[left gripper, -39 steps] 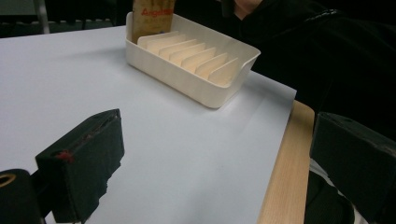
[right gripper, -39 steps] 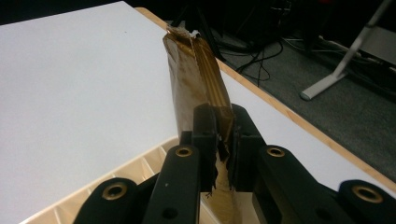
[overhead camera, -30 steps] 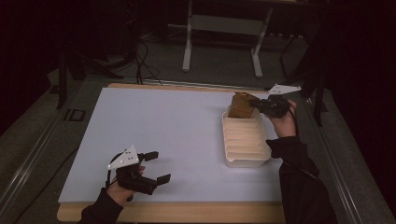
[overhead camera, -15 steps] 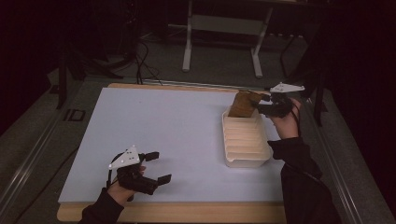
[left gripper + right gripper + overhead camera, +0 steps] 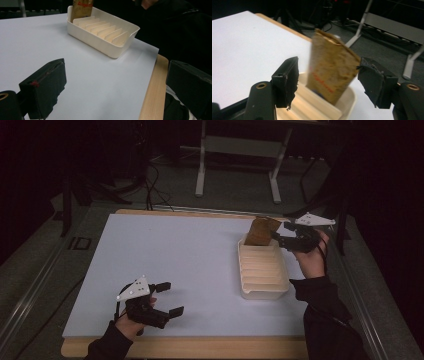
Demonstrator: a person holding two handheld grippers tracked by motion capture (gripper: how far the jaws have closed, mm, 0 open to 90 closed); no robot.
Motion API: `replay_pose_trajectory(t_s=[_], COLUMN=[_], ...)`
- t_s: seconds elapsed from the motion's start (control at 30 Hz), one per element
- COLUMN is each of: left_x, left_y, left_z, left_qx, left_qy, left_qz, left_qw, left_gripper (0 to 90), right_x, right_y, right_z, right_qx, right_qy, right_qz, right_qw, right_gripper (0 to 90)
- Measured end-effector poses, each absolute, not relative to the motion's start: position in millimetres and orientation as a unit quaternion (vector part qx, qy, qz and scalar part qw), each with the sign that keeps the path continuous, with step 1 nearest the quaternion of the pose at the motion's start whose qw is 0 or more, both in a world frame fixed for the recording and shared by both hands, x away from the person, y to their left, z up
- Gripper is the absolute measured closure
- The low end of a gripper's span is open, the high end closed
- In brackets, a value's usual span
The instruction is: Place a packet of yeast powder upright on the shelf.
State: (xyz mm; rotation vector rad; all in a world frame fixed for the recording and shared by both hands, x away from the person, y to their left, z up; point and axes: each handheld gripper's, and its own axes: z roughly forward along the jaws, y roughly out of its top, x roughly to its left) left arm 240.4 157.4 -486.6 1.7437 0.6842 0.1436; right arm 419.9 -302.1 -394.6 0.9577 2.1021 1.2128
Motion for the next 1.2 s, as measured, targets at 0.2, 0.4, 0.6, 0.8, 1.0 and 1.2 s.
replay_pose_trajectory(t_s=[0.2,0.4,0.6,0.8,1.0,1.2], left_x=[240.3,240.1,240.5,240.6,239.3,238.8], left_y=[157.3,157.3,156.3,155.9,155.0,155.0], left_z=[-485.8,-485.0,-485.1,-484.6,-484.0,-483.6], left_qx=[0.749,0.749,0.749,0.75,0.752,0.752], left_qy=[0.293,0.293,0.29,0.288,0.286,0.284], left_qz=[0.062,0.061,0.059,0.058,0.058,0.059], left_qw=[0.591,0.592,0.592,0.592,0.591,0.591], left_gripper=[3.8,3.8,3.8,3.8,3.8,3.8], right_x=[398.4,379.9,361.4,346.9,330.9,314.8], right_y=[-291.7,-282.5,-272.1,-265.9,-260.3,-251.5], right_z=[-390.5,-388.8,-387.8,-388.8,-394.6,-401.8], right_qx=[0.334,0.326,0.321,0.325,0.327,0.316], right_qy=[0.777,0.774,0.775,0.778,0.778,0.786], right_qz=[0.47,0.488,0.494,0.499,0.51,0.508], right_qw=[0.253,0.238,0.23,0.198,0.169,0.155], right_gripper=[28.3,21.9,13.7,10.5,10.5,10.2])
